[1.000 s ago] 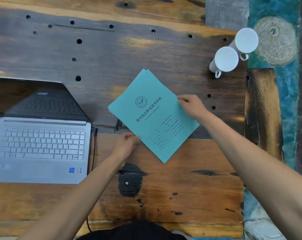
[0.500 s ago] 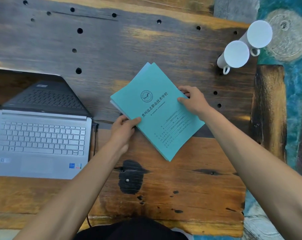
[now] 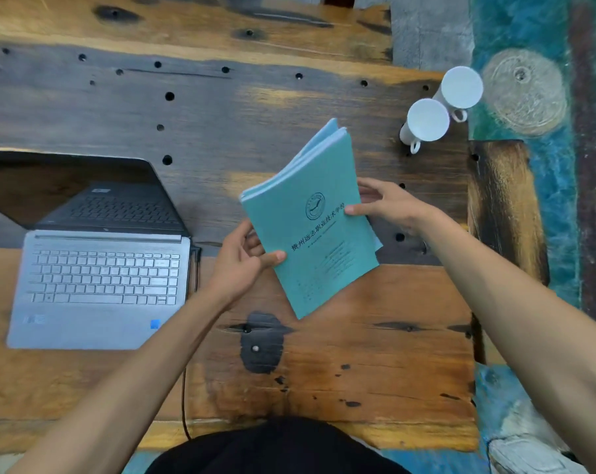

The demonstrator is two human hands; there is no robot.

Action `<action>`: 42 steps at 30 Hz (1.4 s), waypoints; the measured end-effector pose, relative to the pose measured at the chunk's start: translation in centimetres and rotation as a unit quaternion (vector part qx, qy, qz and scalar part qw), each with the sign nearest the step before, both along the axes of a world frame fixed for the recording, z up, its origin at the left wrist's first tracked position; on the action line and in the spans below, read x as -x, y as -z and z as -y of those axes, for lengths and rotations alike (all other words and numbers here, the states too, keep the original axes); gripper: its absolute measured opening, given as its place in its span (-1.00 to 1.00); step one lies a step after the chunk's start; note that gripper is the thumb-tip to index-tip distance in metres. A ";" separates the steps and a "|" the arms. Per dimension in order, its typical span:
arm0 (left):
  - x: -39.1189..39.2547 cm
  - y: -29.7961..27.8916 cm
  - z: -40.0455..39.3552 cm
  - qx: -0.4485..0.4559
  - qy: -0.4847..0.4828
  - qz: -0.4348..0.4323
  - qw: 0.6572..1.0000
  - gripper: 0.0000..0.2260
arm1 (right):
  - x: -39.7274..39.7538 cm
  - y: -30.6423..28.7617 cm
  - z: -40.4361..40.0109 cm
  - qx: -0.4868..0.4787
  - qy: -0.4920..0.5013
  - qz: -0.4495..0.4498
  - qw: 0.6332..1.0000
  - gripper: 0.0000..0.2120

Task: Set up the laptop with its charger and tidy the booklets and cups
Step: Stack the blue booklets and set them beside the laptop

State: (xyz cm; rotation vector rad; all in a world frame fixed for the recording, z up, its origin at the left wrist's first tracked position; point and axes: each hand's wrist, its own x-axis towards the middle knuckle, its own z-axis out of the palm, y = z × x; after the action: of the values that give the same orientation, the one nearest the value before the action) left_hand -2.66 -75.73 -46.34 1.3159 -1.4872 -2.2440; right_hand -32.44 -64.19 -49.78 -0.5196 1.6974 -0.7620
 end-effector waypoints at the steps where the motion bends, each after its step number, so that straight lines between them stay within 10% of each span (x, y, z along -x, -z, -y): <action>1: -0.4 -0.7 -0.1 0.010 0.017 -0.011 1.000 -0.48 | -0.2 -0.8 -0.6 0.014 -0.006 -0.002 1.000 -0.27; 8: -4.7 -4.8 -0.3 0.085 0.120 -0.056 0.988 -0.51 | -5.4 -6.8 -6.5 0.128 0.016 -0.029 0.991 -0.67; 21: -12.2 -4.7 -1.2 0.082 0.115 -0.059 0.988 -0.55 | -20.4 -6.1 -14.3 0.172 0.178 -0.082 0.965 -0.77; 26: -13.5 -3.4 -2.3 0.093 0.077 -0.039 0.992 -0.52 | -22.4 -6.0 -14.7 0.157 0.197 -0.097 0.963 -0.51; 33: -14.1 -2.7 -3.2 0.140 0.126 -0.015 0.982 -0.45 | -23.3 -6.6 -14.6 0.153 0.224 -0.092 0.958 -0.74; 42: -14.3 -2.3 -5.2 0.142 0.171 0.043 0.974 -0.46 | -24.8 -6.5 -15.1 0.128 0.231 -0.102 0.959 -0.56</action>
State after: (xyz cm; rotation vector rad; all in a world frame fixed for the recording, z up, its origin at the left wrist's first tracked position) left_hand 11.61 -70.48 -44.01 1.1545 -2.1148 -2.0655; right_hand -7.64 -49.06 -43.25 -0.3864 1.9529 -1.3164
